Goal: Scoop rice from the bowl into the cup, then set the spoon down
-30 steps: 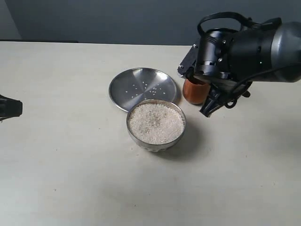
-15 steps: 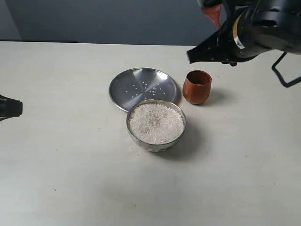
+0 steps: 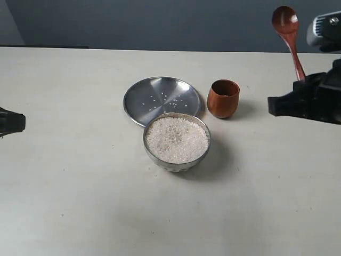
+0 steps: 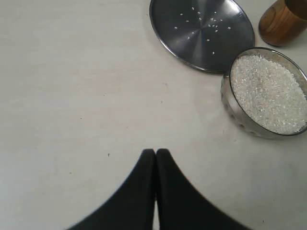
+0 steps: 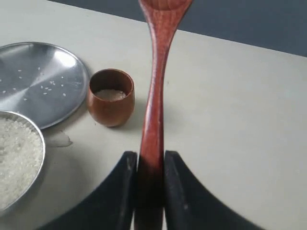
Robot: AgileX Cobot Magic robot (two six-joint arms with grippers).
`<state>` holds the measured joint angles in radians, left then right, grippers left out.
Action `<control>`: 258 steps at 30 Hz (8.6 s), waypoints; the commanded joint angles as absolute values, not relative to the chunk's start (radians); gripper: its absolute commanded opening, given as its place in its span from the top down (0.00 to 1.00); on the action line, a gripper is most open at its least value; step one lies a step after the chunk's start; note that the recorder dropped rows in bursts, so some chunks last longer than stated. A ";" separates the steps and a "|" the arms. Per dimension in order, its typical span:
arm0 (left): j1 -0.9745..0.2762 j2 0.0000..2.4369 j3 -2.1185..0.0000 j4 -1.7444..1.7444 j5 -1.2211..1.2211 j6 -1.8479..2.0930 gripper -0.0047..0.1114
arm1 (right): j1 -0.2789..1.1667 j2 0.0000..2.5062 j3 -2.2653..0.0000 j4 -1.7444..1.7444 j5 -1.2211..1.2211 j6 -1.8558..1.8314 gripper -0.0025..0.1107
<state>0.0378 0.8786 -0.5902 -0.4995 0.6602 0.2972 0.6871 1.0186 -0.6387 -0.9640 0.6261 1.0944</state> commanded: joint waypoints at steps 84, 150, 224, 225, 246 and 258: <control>0.038 0.884 -0.596 -0.503 0.652 0.297 0.96 | 0.611 2.215 -1.503 -0.658 0.274 1.031 0.97; 0.038 0.884 -0.596 -0.498 0.652 0.297 0.96 | 0.610 1.443 -1.010 -0.829 0.503 0.874 0.98; 0.038 0.884 -0.596 -0.498 0.652 0.297 0.96 | 0.524 0.266 -0.288 -0.652 0.481 0.937 0.98; 0.038 0.884 -0.596 -0.498 0.652 0.297 0.96 | 0.505 0.242 -0.270 -0.652 0.462 0.930 0.98; 0.038 0.884 -0.596 -0.498 0.652 0.297 0.96 | 0.303 0.000 -0.071 -0.652 0.330 0.908 0.98; 0.038 0.884 -0.596 -0.498 0.652 0.297 0.96 | 0.290 0.000 -0.071 -0.601 0.394 0.891 0.98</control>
